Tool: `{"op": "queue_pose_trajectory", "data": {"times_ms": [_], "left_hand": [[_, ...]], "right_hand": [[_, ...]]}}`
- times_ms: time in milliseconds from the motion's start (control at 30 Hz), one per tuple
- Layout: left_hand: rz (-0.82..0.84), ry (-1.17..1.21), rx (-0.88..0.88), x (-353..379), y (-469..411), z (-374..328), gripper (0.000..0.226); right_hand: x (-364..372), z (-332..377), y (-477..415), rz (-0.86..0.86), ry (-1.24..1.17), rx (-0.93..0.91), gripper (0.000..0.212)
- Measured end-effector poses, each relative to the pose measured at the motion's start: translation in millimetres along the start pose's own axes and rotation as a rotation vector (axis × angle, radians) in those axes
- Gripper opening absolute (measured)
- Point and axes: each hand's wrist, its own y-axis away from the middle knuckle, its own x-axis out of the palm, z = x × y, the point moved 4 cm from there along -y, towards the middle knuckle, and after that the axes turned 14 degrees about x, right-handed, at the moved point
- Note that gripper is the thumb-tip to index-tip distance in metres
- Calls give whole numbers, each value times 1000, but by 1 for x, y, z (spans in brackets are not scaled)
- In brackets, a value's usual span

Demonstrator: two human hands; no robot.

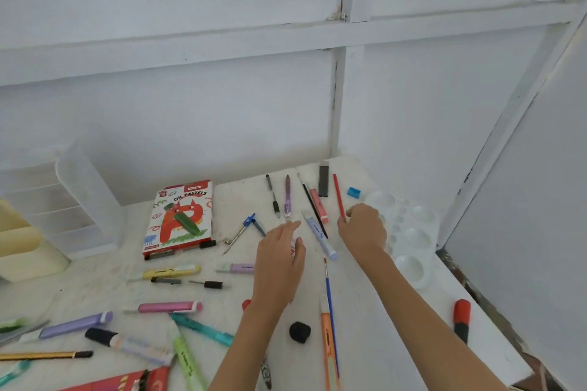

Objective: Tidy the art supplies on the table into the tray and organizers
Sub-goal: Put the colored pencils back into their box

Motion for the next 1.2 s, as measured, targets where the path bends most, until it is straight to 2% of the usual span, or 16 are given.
{"op": "queue_pose_trajectory", "data": {"times_ms": [133, 233, 400, 500, 567, 633, 733, 833, 933, 1067, 1200], "left_hand": [[-5, -19, -28, 5, -5, 5, 37], [-1, -44, -27, 5, -4, 12, 37], [23, -48, -57, 5, 2, 20, 39], [10, -50, -35, 0, 3, 22, 40], [3, -74, -24, -6, 5, 23, 41], [-24, -102, -19, -16, 11, 27, 40], [-74, -145, -31, -36, 30, 39, 39], [-161, -161, -87, -66, 61, 57, 38], [-221, -191, -144, -103, 99, 80, 36], [-347, -256, -189, -159, 156, 115, 31], [-435, -278, -277, -215, 211, 147, 30]], "right_hand": [[13, 7, -9, -41, 198, -14, 15], [16, 8, -12, -59, 176, 2, 9], [14, 6, -14, -52, -130, 94, 28], [11, 10, -5, -49, -299, 78, 26], [6, 18, 8, -53, -425, 19, 25], [3, 30, 29, -29, -537, -67, 16], [9, 47, 67, 79, -683, -171, 4], [24, 63, 108, 258, -818, -217, 7], [43, 83, 154, 467, -944, -196, 5], [72, 113, 216, 657, -1060, -155, 4], [100, 138, 271, 729, -1157, -84, 9]]}}
